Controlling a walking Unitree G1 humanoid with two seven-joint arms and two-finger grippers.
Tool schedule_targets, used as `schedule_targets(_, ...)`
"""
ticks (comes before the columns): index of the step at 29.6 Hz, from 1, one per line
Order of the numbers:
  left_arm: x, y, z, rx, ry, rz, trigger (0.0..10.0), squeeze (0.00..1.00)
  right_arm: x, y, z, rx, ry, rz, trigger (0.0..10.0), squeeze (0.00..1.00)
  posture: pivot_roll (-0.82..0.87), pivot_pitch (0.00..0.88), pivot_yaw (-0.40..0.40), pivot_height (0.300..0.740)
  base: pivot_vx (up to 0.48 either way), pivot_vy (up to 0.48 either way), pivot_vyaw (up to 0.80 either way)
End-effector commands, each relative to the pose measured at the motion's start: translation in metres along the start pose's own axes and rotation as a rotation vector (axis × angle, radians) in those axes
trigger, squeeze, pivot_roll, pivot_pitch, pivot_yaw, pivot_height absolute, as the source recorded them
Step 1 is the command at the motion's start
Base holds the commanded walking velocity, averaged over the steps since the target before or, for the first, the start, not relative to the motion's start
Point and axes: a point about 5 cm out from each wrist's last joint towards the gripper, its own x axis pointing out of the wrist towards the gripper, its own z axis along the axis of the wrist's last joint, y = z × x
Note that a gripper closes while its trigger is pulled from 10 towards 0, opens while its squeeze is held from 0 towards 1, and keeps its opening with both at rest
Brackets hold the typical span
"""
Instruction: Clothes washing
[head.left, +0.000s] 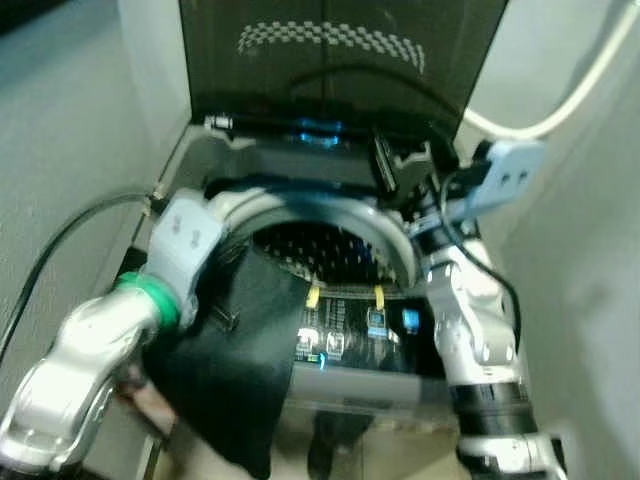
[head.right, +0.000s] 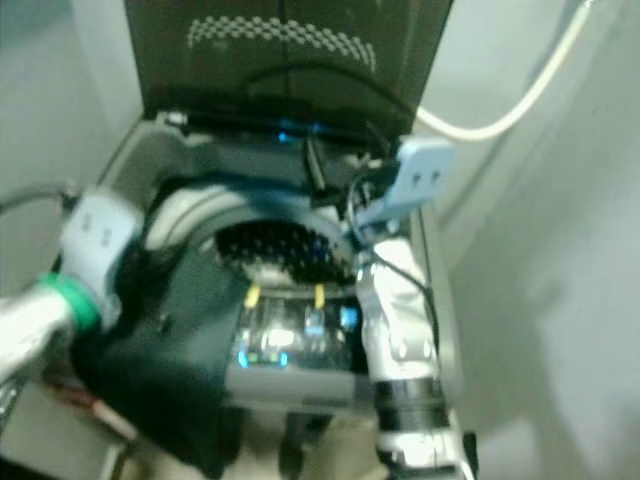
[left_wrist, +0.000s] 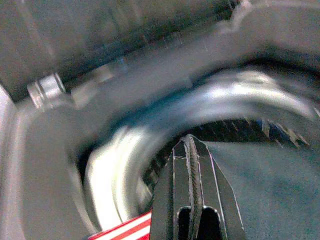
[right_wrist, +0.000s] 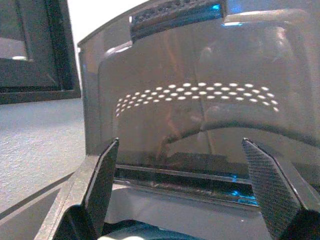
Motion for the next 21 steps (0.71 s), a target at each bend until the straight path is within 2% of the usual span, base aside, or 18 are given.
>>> schedule_targets(1,0.012,-0.002,0.001,0.023,-0.028,-0.003,0.0,0.0,-0.001,-0.003,0.003,-0.008,-0.013,-0.012,10.0,0.0,0.09,0.124,-0.02,0.74,0.0,0.0,0.0)
schedule_targets(3,0.04,0.007,0.019,0.108,-0.114,0.027,0.0,0.0,-0.001,-0.003,0.004,-0.01,-0.013,-0.015,10.0,0.0,0.08,0.13,-0.02,0.74,0.0,0.0,0.0)
schedule_targets(5,0.04,0.007,0.019,0.108,-0.114,0.027,0.0,0.0,-0.001,-0.003,0.004,-0.01,-0.013,-0.015,10.0,0.0,0.08,0.13,-0.02,0.74,0.0,0.0,0.0)
schedule_targets(6,0.055,0.013,0.031,0.155,-0.163,0.052,0.0,0.0,-0.001,-0.002,0.004,-0.01,-0.013,-0.015,10.0,0.0,0.07,0.137,-0.019,0.74,0.0,0.0,0.0)
schedule_targets(8,0.055,0.013,0.031,0.155,-0.163,0.052,0.0,0.0,-0.001,-0.002,0.004,-0.01,-0.013,-0.015,10.0,0.0,0.07,0.137,-0.019,0.74,0.0,0.0,0.0)
schedule_targets(9,0.073,0.024,0.057,0.267,-0.266,0.107,0.0,0.0,-0.002,-0.002,0.004,-0.012,-0.012,-0.016,10.0,0.0,0.06,0.146,-0.015,0.74,0.0,0.0,0.0)
schedule_targets(13,0.073,0.024,0.057,0.267,-0.266,0.107,0.0,0.0,-0.002,-0.002,0.004,-0.012,-0.012,-0.016,10.0,0.0,0.06,0.146,-0.015,0.74,0.0,0.0,0.0)
schedule_targets(14,0.085,0.029,0.088,0.398,-0.384,0.15,0.0,0.0,-0.003,-0.002,0.005,-0.015,-0.011,-0.019,10.0,0.0,0.05,0.149,-0.013,0.74,0.0,0.0,0.0)
schedule_targets(15,0.085,0.029,0.088,0.398,-0.384,0.15,0.0,0.0,-0.003,-0.002,0.005,-0.015,-0.011,-0.019,10.0,0.0,0.05,0.149,-0.013,0.74,0.0,0.0,0.0)
schedule_targets(16,0.092,0.025,0.128,0.603,-0.537,0.2,0.0,0.0,-0.006,-0.003,0.006,-0.021,-0.011,-0.026,10.0,0.0,0.02,0.158,0.001,0.74,0.0,0.0,0.0)
schedule_targets(17,0.092,0.025,0.128,0.603,-0.537,0.2,0.0,0.0,-0.006,-0.003,0.006,-0.021,-0.011,-0.026,10.0,0.0,0.02,0.158,0.001,0.74,0.0,0.0,0.0)
schedule_targets(18,0.093,0.018,0.157,0.778,-0.671,0.249,0.0,0.0,-0.008,-0.003,0.007,-0.026,-0.012,-0.033,10.0,0.0,0.02,0.159,0.004,0.74,0.0,0.0,0.0)
schedule_targets(19,0.093,0.018,0.157,0.778,-0.671,0.249,0.0,0.0,-0.008,-0.003,0.007,-0.026,-0.012,-0.033,10.0,0.0,0.02,0.159,0.004,0.74,0.0,0.0,0.0)
schedule_targets(20,0.093,0.012,0.174,0.9,-0.764,0.284,0.0,0.0,-0.009,-0.004,0.008,-0.03,-0.013,-0.038,10.0,0.0,0.01,0.159,0.006,0.74,0.0,0.0,0.0)
schedule_targets(21,0.093,0.008,0.183,0.96,-0.826,0.302,0.0,0.0,-0.01,-0.005,0.009,-0.033,-0.014,-0.041,10.0,0.0,0.01,0.159,0.006,0.74,0.0,0.0,0.0)
